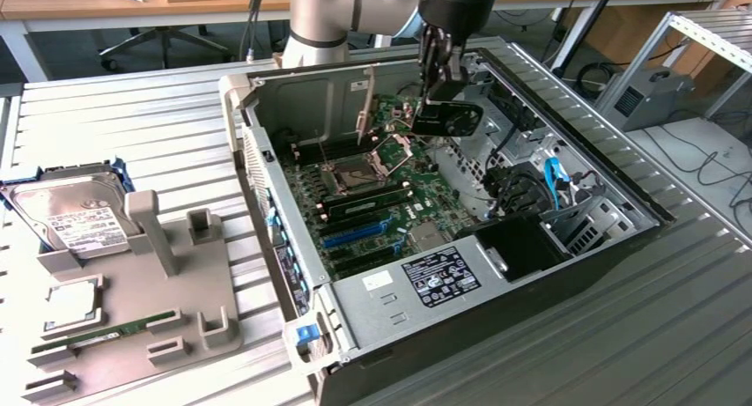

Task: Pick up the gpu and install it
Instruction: 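Insert the gpu into the slot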

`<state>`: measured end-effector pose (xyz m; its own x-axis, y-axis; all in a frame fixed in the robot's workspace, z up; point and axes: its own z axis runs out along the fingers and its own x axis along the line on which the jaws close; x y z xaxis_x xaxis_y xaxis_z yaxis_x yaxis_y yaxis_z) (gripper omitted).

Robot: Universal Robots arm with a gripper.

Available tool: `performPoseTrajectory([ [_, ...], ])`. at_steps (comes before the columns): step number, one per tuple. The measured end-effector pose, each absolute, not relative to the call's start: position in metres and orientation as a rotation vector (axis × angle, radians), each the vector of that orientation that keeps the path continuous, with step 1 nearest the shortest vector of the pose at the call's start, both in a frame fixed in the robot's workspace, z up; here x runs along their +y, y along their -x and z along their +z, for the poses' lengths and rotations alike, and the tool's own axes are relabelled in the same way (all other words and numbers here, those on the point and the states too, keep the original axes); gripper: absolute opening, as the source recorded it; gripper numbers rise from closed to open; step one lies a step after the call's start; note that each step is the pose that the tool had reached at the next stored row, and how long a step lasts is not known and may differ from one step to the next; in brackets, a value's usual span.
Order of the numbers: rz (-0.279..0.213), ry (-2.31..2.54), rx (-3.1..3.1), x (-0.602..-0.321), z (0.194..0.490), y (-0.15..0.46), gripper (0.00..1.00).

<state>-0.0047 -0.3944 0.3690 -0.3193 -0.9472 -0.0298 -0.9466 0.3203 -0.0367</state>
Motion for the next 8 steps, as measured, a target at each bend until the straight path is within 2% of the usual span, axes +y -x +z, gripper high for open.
performPoseTrajectory([
  [8,-0.018,1.839,2.491,-0.3944,0.3690,0.0046,0.26],
])
